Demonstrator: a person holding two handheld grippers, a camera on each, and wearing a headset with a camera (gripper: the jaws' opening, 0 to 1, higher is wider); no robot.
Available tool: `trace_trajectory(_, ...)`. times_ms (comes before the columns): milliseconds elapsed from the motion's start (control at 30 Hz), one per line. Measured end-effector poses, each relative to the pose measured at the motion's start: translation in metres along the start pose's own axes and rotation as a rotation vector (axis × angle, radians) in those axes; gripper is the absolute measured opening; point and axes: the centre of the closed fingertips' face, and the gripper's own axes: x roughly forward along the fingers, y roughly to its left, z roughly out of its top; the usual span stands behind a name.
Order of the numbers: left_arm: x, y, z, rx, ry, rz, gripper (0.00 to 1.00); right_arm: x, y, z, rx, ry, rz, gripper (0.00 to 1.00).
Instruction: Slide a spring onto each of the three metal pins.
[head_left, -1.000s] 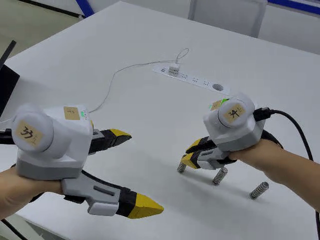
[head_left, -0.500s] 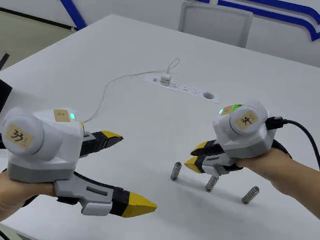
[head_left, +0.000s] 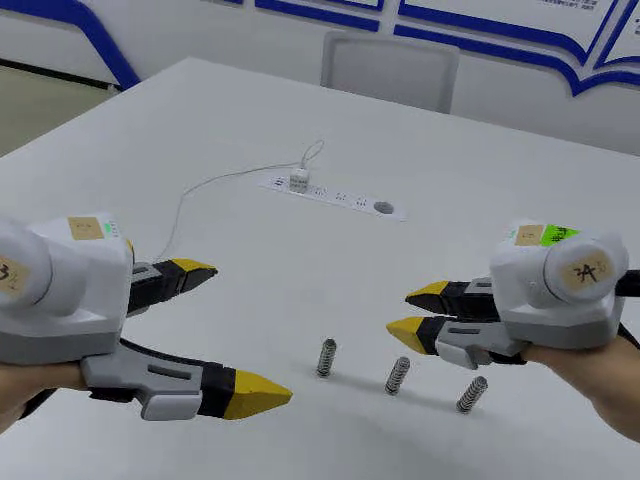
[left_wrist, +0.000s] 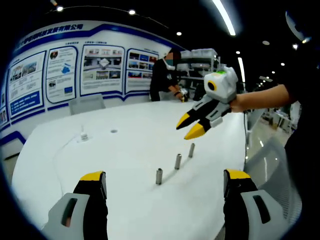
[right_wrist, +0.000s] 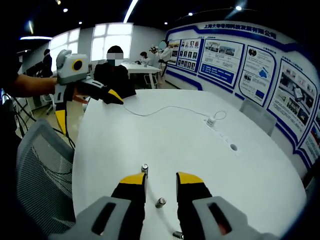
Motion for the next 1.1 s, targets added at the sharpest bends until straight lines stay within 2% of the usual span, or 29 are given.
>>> trace_trajectory(67,0.000,-0.001,-0.001,0.002,0.004,0.001,0.99,-0.010,-0.006,0.004,-0.003,-0.049,-0.054,0.24)
trace_trajectory(200,0.000,-0.004,-0.003,0.007,0.014,-0.004,0.99,-0.027,-0.006,0.004,0.034,-0.094,-0.082,0.24)
trace_trajectory(367,-0.004,-0.005,-0.003,0.008,0.015,0.000,1.00,-0.048,-0.007,-0.004,0.077,-0.128,-0.117,0.25)
trace_trajectory(533,-0.008,-0.002,-0.001,0.000,0.009,0.014,1.00,-0.069,-0.011,-0.019,0.154,-0.159,-0.170,0.28)
trace_trajectory(633,-0.011,-0.001,0.003,-0.029,-0.014,0.021,1.00,-0.083,-0.014,-0.021,0.264,-0.230,-0.200,0.30)
trace_trajectory(667,-0.012,-0.002,0.006,-0.047,-0.031,0.022,0.99,-0.091,-0.015,-0.017,0.300,-0.282,-0.211,0.30)
trace_trajectory(733,-0.014,-0.004,0.008,-0.057,-0.046,0.017,0.99,-0.101,-0.012,-0.015,0.331,-0.328,-0.218,0.31)
trace_trajectory(833,-0.014,-0.006,0.004,-0.049,-0.031,0.017,1.00,-0.110,-0.012,-0.023,0.316,-0.318,-0.234,0.34)
trace_trajectory(900,-0.015,-0.007,0.001,-0.043,-0.019,0.017,1.00,-0.114,-0.014,-0.030,0.295,-0.297,-0.262,0.37)
trace_trajectory(1100,-0.017,-0.008,-0.004,-0.045,-0.011,0.021,1.00,-0.130,-0.016,-0.047,0.349,-0.313,-0.307,0.44)
